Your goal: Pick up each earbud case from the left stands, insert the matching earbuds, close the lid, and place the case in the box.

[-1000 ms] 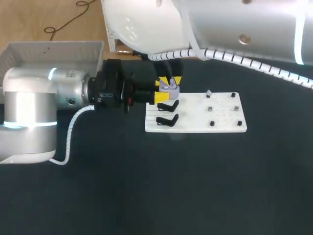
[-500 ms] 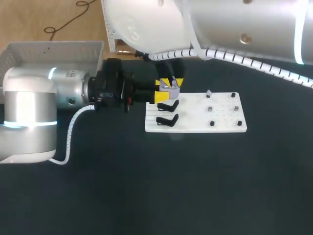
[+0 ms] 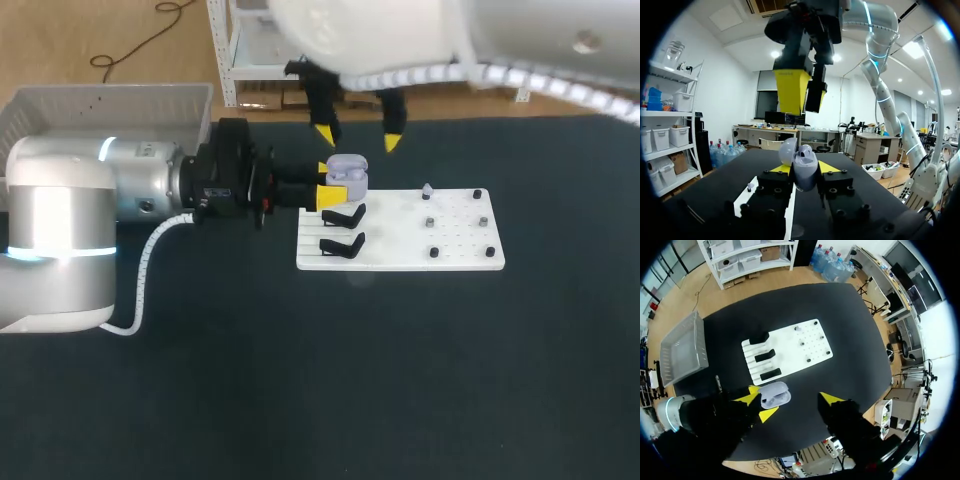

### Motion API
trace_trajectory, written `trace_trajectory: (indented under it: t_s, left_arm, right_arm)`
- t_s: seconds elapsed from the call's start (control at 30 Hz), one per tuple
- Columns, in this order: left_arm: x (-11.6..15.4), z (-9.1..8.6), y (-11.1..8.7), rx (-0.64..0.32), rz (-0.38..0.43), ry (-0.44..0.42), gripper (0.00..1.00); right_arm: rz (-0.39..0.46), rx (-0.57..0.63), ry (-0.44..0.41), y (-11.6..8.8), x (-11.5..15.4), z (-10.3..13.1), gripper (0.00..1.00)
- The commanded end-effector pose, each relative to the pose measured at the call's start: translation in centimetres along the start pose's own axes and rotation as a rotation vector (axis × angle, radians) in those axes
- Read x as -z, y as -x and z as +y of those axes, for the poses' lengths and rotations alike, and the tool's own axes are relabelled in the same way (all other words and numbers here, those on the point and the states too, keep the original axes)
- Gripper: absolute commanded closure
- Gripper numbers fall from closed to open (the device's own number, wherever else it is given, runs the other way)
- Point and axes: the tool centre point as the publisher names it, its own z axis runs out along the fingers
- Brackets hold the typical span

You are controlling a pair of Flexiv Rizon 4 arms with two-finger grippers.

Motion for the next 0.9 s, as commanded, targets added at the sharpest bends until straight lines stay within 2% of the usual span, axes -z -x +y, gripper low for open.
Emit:
trace_trajectory:
  t_s: [0.03, 0.07, 0.13, 0.2, 0.3, 0.37, 0.47, 0.6, 0.73, 0.9]
  left_arm:
    - [0.0, -0.1, 0.0, -0.001, -0.001, 0.005, 1.00]
    - [0.0, -0.1, 0.0, -0.001, -0.001, 0.005, 1.00]
    - [0.0, -0.1, 0.0, -0.001, -0.001, 0.005, 1.00]
    - [0.0, -0.1, 0.0, -0.001, -0.001, 0.005, 1.00]
    - [0.0, -0.1, 0.0, -0.001, -0.001, 0.005, 1.00]
    - [0.0, -0.1, 0.0, -0.001, -0.001, 0.005, 1.00]
    - [0.0, -0.1, 0.0, -0.001, -0.001, 0.005, 1.00]
    - [0.0, -0.1, 0.0, -0.001, -0.001, 0.005, 1.00]
    - [0.0, -0.1, 0.0, -0.001, -0.001, 0.005, 1.00]
    - [0.0, -0.1, 0.0, -0.001, -0.001, 0.005, 1.00]
  right_arm:
    - [-0.075, -0.010, 0.192, -0.2, 0.0, -3.0, 0.00]
    - [-0.101, 0.006, 0.223, 0.0, 0.0, -3.1, 0.00]
    - [-0.142, 0.025, 0.341, 0.4, 0.0, -3.4, 0.00]
    - [-0.236, 0.053, 0.379, 1.0, -0.4, -3.7, 0.00]
    - [-0.309, 0.095, 0.441, 1.8, -1.3, -4.1, 0.00]
    - [-0.324, 0.089, 0.494, 2.5, -1.8, -4.5, 0.00]
    - [-0.283, 0.069, 0.577, 4.1, -2.7, -5.3, 0.11]
    - [-0.240, 0.046, 0.658, 6.2, -4.1, -6.6, 0.16]
    - [-0.185, 0.072, 0.697, 7.8, -5.6, -7.0, 0.15]
    - [-0.131, 0.168, 0.666, 9.1, -7.9, -6.3, 0.19]
